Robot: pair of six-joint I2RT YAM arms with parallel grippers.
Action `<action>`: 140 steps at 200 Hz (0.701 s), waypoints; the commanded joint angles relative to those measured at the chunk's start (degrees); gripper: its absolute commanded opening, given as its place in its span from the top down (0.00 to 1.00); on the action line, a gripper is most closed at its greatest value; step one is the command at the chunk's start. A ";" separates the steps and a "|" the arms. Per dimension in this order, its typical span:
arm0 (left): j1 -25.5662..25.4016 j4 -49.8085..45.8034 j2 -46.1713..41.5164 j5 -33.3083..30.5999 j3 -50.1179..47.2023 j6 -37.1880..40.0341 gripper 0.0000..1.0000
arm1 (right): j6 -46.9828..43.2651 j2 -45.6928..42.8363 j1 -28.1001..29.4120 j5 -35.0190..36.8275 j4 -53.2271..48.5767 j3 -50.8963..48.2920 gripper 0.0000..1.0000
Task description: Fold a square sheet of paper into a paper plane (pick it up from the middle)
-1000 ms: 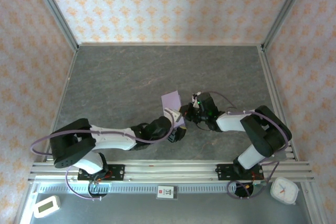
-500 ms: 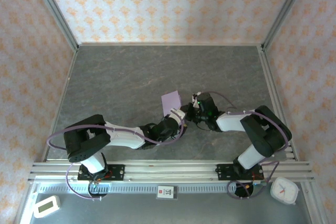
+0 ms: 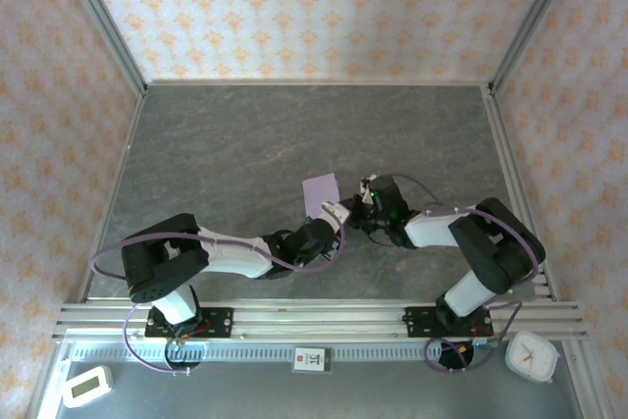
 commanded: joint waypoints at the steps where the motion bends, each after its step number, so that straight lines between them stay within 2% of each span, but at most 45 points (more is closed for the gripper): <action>1: 0.54 2.36 -0.88 0.83 -0.46 -0.54 1.00 | -0.42 -1.81 0.16 1.20 -0.15 -0.50 0.81; 20: 1.54 3.79 -2.70 3.97 -2.16 -1.72 1.00 | -1.74 -3.29 -0.05 2.60 -2.96 -0.01 0.61; 28: 1.95 4.18 -3.56 5.30 -2.85 -2.43 1.00 | -2.64 -4.22 -0.27 3.71 -5.06 0.36 0.57; 59: 2.85 5.75 -6.52 9.75 -5.36 -4.25 1.00 | -6.02 -9.90 -3.84 8.29 -12.75 1.03 0.53; 71: 3.04 6.10 -7.21 11.52 -6.07 -4.87 1.00 | -7.61 -11.41 -5.09 8.86 -14.67 2.19 0.55; 93: 3.34 6.85 -7.42 14.56 -6.97 -6.01 1.00 | -12.05 -10.29 -6.15 6.82 -18.34 7.09 0.67; 119: 3.57 7.37 -6.99 15.82 -7.63 -7.04 1.00 | -15.45 -4.12 -5.95 1.21 -20.44 13.83 0.83; 140: 3.85 8.00 -6.79 16.15 -8.40 -7.66 1.00 | -16.19 0.22 -5.08 -0.64 -20.10 17.10 0.90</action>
